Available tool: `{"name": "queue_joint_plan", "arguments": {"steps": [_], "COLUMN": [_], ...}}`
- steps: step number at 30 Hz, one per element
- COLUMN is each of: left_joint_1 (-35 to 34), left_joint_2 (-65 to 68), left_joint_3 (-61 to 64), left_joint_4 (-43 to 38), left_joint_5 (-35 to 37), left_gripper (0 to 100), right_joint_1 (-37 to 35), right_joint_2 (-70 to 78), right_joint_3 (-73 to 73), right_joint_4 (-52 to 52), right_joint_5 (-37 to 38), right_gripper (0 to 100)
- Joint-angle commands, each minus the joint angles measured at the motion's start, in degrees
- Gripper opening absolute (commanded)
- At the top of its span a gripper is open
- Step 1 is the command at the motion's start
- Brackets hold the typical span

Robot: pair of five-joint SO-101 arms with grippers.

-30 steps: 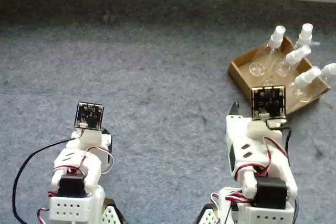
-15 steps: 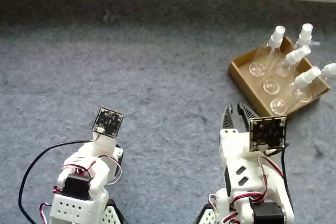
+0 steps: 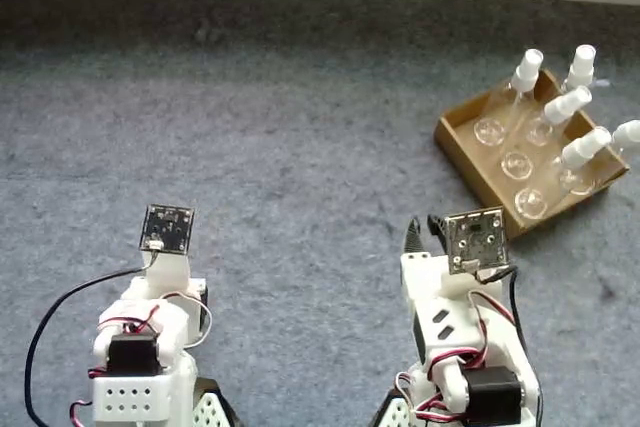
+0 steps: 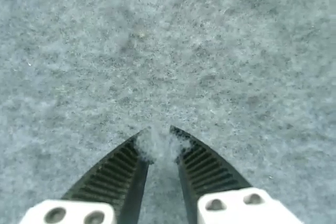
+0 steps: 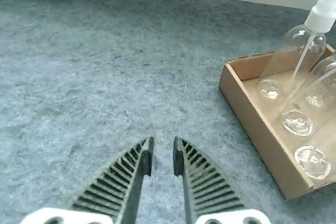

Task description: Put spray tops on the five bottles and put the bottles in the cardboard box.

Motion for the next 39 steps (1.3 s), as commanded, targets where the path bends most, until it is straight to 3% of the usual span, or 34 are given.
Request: {"name": "queue_joint_plan", "arguments": {"steps": [1,6,9,12,20,30,39], "left_joint_1": [-1.01,-1.36,-1.36,-1.36,-1.36,-1.36,-1.36], "left_joint_2": [-0.48,-0.48,-0.48,-0.48,-0.48,-0.48,-0.48], "left_joint_3": [1.19,1.27,1.27,1.27,1.27,1.27,1.27], "left_joint_4": [0.26,0.18,0.18,0.18,0.18,0.18,0.18], "left_joint_5": [4.22,5.1,5.1,5.1,5.1,5.1,5.1], "left_gripper": [0,0,0,0,0,0,0], "right_joint_1": [-0.48,-0.48,-0.31,-0.22,3.65,4.18,4.18], "right_joint_2": [-0.48,-0.48,-0.57,-0.57,-0.57,-0.66,-0.57], "right_joint_3": [0.48,7.25,11.74,14.2,15.43,26.24,27.12], "right_joint_4": [0.22,0.22,0.13,-0.13,0.31,-0.13,2.51], "right_joint_5": [-0.09,-0.44,-0.53,-0.53,-8.26,-8.53,-8.35], "right_gripper": [5.3,11.2,8.8,0.1,0.3,0.4,0.4]}}
